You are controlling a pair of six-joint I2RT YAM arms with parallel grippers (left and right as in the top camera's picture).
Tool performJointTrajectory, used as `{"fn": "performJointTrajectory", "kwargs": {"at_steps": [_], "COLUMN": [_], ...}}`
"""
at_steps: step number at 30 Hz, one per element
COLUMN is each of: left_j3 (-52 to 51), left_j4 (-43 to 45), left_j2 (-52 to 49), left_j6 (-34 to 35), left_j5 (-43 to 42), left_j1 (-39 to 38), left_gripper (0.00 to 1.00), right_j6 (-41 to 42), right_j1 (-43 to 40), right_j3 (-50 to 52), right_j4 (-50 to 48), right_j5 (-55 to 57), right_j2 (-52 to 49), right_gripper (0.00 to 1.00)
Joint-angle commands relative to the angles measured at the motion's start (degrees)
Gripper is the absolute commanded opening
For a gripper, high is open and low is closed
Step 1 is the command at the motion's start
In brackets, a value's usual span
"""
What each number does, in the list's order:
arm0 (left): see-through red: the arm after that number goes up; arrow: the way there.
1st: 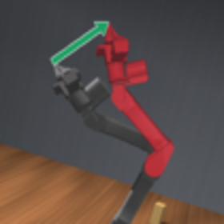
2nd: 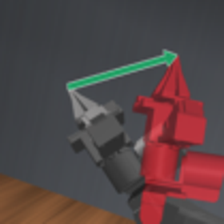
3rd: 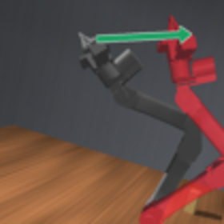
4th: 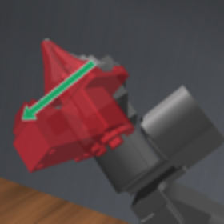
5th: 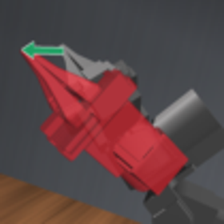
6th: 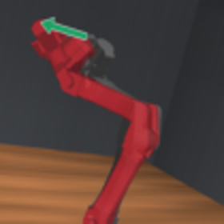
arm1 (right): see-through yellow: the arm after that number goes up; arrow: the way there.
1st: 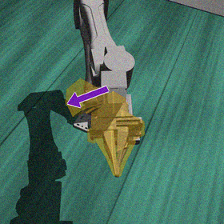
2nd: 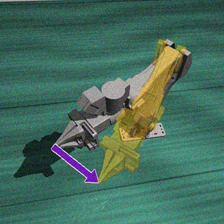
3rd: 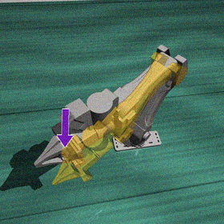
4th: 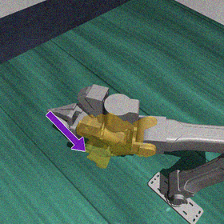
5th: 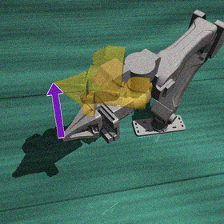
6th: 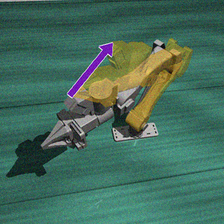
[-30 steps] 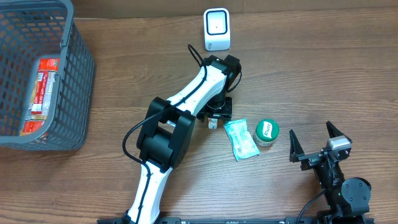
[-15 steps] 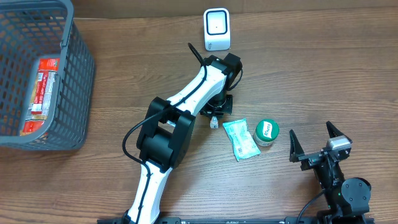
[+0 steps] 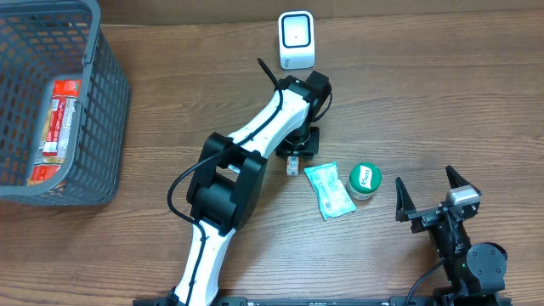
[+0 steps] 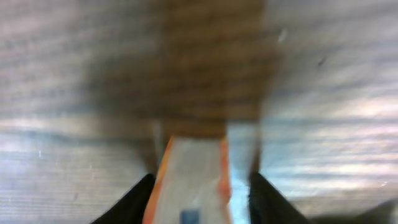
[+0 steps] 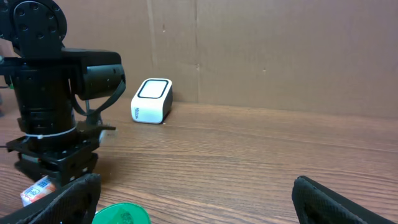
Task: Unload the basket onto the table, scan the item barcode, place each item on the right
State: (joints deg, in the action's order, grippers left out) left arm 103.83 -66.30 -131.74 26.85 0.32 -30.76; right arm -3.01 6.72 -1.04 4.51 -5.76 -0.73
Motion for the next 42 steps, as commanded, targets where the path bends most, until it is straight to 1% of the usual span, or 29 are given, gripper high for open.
{"fn": "performJointTrajectory", "kwargs": {"at_steps": [1, 3, 7, 8, 9, 10, 11, 12, 13, 16, 21, 23, 25, 28, 30, 37, 38, 39, 40, 42], "left_j3": [-0.2, -0.2, -0.2, -0.2, -0.2, -0.2, -0.2, -0.2, -0.2, -0.2, -0.3, -0.4, -0.6, -0.6, -0.6, -0.6, -0.6, -0.6, -0.6, -0.6], "left_j4": [1.8, 2.2, 1.9, 1.8, 1.7, 1.6, 1.4, 0.9, 0.4, -1.7, -4.0, -4.2, -4.1, -4.2, -4.1, -4.2, -4.2, -4.2, -4.2, -4.1], "left_j2": [1.3, 1.3, 1.3, 1.3, 1.3, 1.3, 1.3, 1.3, 1.3, 1.3, 1.3, 1.3, 1.3, 1.3, 1.2, 1.2, 1.2, 1.2, 1.2, 1.2], "left_j6": [-0.1, 0.0, 0.0, 0.0, -0.1, 0.0, 0.0, 0.0, 0.0, 0.0, 0.2, 0.2, 0.2, 0.2, 0.2, 0.7, 0.7, 1.1, 1.4, 1.5], "left_j5": [3.1, 3.2, 3.1, 3.1, 3.1, 3.1, 3.1, 3.0, 3.0, 2.6, 1.0, 0.9, 0.9, 0.9, 0.9, 0.9, 0.9, 0.9, 0.9, 0.9], "left_j1": [0.2, 0.2, 0.2, 0.2, 0.2, 0.2, 0.2, 0.2, 0.2, 0.0, -0.8, -1.2, -1.5, -1.9, -2.0, -2.0, -2.0, -2.0, -2.0, -2.0], "left_gripper": [0.3, 0.24, 0.24, 0.25, 0.34, 0.52, 0.6, 0.64, 0.65, 0.64, 0.51, 0.5, 0.45, 0.33, 0.27, 0.25, 0.26, 0.32, 0.36, 0.36], "right_j6": [-0.1, -0.1, -0.1, -0.1, -0.1, -0.1, -0.1, -0.1, -0.1, -0.1, -0.1, -0.1, -0.1, -0.1, -0.1, -0.1, -0.1, -0.1, -0.1, -0.1], "right_j1": [-0.4, -0.4, -0.4, -0.4, -0.4, -0.4, -0.4, -0.4, -0.4, -0.4, -0.4, -0.4, -0.4, -0.4, -0.4, -0.4, -0.4, -0.4, -0.4, -0.4], "right_j3": [0.6, 0.6, 0.6, 0.6, 0.6, 0.6, 0.6, 0.6, 0.6, 0.6, 0.6, 0.6, 0.6, 0.6, 0.6, 0.6, 0.6, 0.6, 0.6, 0.6], "right_j4": [-0.3, -0.3, -0.3, -0.3, -0.3, -0.3, -0.3, -0.3, -0.3, -0.3, -0.3, -0.3, -0.3, -0.3, -0.3, -0.3, -0.3, -0.3, -0.3, -0.3], "right_j5": [-0.3, -0.3, -0.3, -0.3, -0.3, -0.3, -0.3, -0.3, -0.3, -0.3, -0.3, -0.3, -0.3, -0.3, -0.3, -0.3, -0.3, -0.3, -0.3, -0.3], "right_j2": [0.6, 0.6, 0.6, 0.6, 0.6, 0.6, 0.6, 0.6, 0.6, 0.6, 0.6, 0.6, 0.6, 0.6, 0.6, 0.6, 0.6, 0.6, 0.6, 0.6], "right_gripper": [1.0, 1.0, 1.0, 1.0, 1.0, 1.0, 1.0, 1.0, 1.0, 1.0, 1.0, 1.0, 1.0, 1.0, 1.0, 1.0, 1.0, 1.0, 1.0, 1.0]}}
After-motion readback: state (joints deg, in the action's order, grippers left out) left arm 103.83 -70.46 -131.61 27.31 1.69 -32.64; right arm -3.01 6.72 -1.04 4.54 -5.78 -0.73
